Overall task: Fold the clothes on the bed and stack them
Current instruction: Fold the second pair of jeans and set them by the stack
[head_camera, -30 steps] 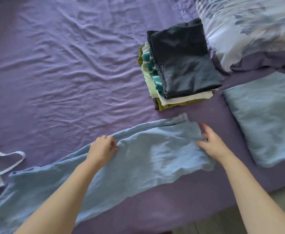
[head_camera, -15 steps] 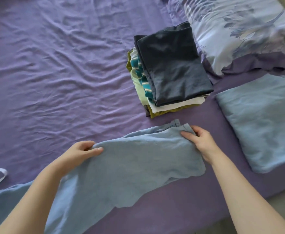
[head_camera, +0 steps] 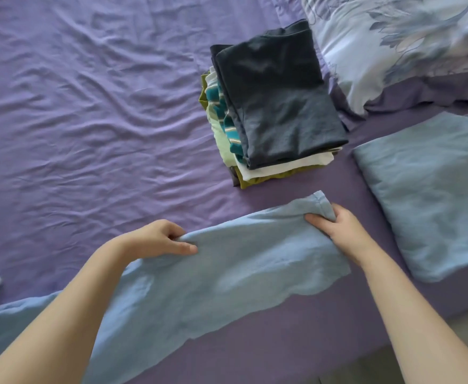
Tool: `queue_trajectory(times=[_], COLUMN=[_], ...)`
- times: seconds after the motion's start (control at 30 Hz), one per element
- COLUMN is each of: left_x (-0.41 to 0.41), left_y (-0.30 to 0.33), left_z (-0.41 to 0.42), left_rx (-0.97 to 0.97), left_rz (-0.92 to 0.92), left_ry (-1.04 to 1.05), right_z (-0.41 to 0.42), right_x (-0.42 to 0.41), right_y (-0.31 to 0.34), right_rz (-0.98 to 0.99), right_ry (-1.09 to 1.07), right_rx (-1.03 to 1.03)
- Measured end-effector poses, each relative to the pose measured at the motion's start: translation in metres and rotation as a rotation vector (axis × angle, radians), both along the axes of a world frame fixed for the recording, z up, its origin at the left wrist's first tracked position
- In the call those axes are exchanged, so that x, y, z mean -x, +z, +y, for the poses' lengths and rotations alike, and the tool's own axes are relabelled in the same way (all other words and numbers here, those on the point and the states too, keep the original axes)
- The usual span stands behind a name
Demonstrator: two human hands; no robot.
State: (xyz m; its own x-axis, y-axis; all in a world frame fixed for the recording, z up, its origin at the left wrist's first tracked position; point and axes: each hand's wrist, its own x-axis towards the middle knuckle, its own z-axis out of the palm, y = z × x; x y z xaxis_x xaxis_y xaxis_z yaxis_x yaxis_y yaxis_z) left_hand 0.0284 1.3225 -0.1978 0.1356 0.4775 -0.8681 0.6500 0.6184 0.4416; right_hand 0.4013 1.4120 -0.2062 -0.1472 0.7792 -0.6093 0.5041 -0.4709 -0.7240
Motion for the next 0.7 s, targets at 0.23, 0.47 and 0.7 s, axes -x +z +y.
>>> queue_trajectory(times=[0.23, 0.47, 0.7], left_x=[-0.066, -0.125, -0.166], left_y=[-0.021, -0.025, -0.038], left_z=[-0.002, 0.032, 0.064], left_rx=[-0.327, -0.389, -0.528], left_rz=[0.165, 0.046, 0.161], left_ry=[-0.079, -0.066, 0.063], right_z=[0.004, -0.012, -0.033], right_x=[-0.01, -0.023, -0.038], right_y=[-0.018, -0.024, -0.024], right_rz=[-0.183, -0.268, -0.235], right_ry=[0.106, 0.198, 0.052], right_rx=[-0.028, 0.001, -0.081])
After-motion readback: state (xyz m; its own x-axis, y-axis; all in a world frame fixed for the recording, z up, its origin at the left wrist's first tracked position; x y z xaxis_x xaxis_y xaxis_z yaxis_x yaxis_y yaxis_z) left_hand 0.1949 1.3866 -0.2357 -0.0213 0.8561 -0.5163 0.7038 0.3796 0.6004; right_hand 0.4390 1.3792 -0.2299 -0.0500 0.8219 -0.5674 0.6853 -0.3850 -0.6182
